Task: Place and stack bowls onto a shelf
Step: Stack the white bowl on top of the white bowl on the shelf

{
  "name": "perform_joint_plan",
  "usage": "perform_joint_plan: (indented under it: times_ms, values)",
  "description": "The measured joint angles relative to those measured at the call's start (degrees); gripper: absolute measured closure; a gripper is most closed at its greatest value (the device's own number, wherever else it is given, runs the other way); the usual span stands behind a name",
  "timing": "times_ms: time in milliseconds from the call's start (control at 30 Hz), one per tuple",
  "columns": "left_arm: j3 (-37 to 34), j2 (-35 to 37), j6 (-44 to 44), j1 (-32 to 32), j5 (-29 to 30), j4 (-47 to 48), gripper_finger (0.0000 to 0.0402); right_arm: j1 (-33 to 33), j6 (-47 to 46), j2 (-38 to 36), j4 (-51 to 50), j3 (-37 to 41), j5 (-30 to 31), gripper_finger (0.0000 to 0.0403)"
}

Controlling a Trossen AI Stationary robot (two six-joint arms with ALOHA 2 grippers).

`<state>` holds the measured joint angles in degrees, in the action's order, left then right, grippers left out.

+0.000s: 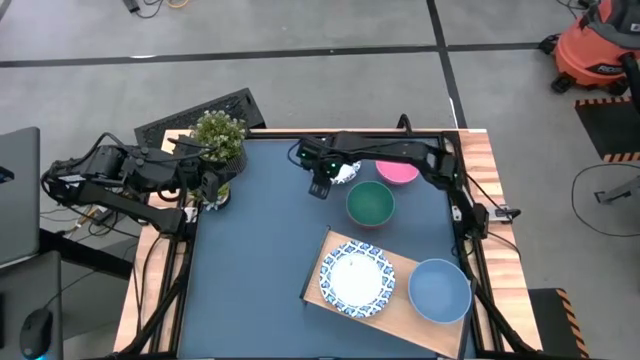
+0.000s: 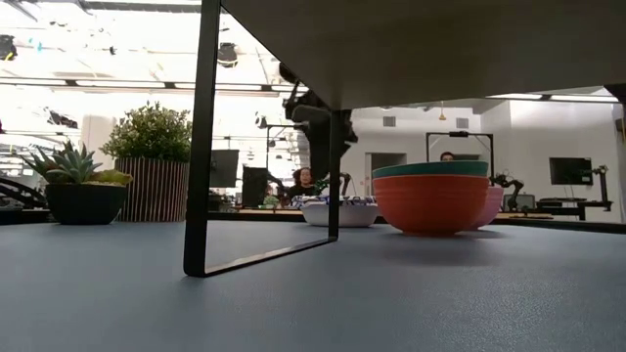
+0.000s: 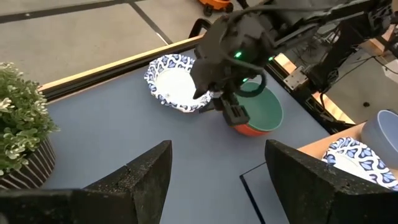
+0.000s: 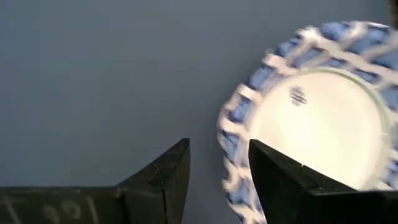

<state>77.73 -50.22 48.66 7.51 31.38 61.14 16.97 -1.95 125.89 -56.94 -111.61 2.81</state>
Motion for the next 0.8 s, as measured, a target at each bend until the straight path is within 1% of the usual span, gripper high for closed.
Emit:
perform_joint_plan:
  times_ms: [267,433,533,800]
  values:
    - [0.0,0.0,0.0,0.0,-0.2,0.6,0.0159,0.1,0.4,2.8,0.5,0.0,0.0,0.0216]
    - [0.0,0.0,0.0,0.0,-0.3,1.2,0.0159,0.5,0.5,2.7,0.7,0.1,0.3,0.0216]
    - [0.0,0.0,0.0,0.0,-0.1,1.2,0.0159,1.0,0.9,2.4,0.3,0.1,1.9,0.0216]
    - [0.0,0.0,0.0,0.0,0.0,1.2,0.0159,2.0,2.5,2.8,-1.2,0.1,1.9,0.0216]
